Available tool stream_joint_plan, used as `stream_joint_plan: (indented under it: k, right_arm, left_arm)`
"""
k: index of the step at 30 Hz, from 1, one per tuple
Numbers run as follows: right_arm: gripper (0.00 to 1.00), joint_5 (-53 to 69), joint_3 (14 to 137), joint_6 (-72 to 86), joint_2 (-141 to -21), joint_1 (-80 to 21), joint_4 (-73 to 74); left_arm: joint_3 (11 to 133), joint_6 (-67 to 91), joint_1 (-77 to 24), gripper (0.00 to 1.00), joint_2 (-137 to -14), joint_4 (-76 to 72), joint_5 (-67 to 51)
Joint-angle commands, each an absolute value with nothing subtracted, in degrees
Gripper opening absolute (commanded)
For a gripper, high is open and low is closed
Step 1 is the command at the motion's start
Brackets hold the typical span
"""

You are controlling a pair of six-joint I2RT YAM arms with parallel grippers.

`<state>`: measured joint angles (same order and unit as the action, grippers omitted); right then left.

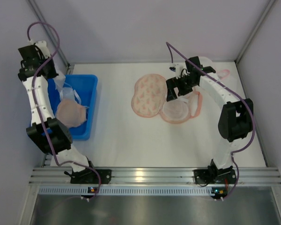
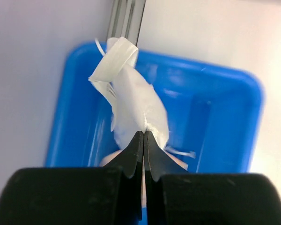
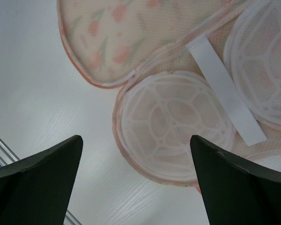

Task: Place the bra in the laundry bag and zip it closed
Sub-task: Pick up the bra from the bin.

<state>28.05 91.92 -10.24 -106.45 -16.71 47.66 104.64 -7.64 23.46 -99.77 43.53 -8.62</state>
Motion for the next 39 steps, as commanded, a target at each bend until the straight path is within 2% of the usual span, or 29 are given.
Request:
stream_joint_plan:
  k: [1, 10, 16, 22, 29, 39]
  right_arm:
    - [1.0, 29.9, 94.2, -9.7, -101.9, -16.1, 48.1]
    - [1.0, 31.5, 92.8, -9.2, -98.7, -13.9, 47.4]
    - [0.99, 31.9, 91.8, -9.0, -96.5, -12.4, 47.3]
    - [0.99, 32.2, 90.4, -9.1, -95.1, -11.3, 47.2]
    - [0.99, 33.1, 88.8, -8.5, -94.4, -10.4, 46.0]
    - [0.99, 34.4, 86.6, -9.7, -92.6, -8.8, 46.0]
  left_arm:
    - [108.3, -9.0, 23.3, 0.0, -90.7, 41.6, -14.2]
    - [107.9, -8.5, 21.8, 0.0, -77.4, 41.6, -34.6]
    - [102.0, -8.9, 18.0, 0.0, -70.0, 41.6, -46.1]
    - [96.0, -8.4, 13.0, 0.0, -63.2, 41.4, -49.7]
    - [98.9, -0.3, 8.9, 0.0, -64.0, 41.4, -60.5]
    - [94.2, 1.7, -2.2, 0.0, -64.4, 41.7, -60.3]
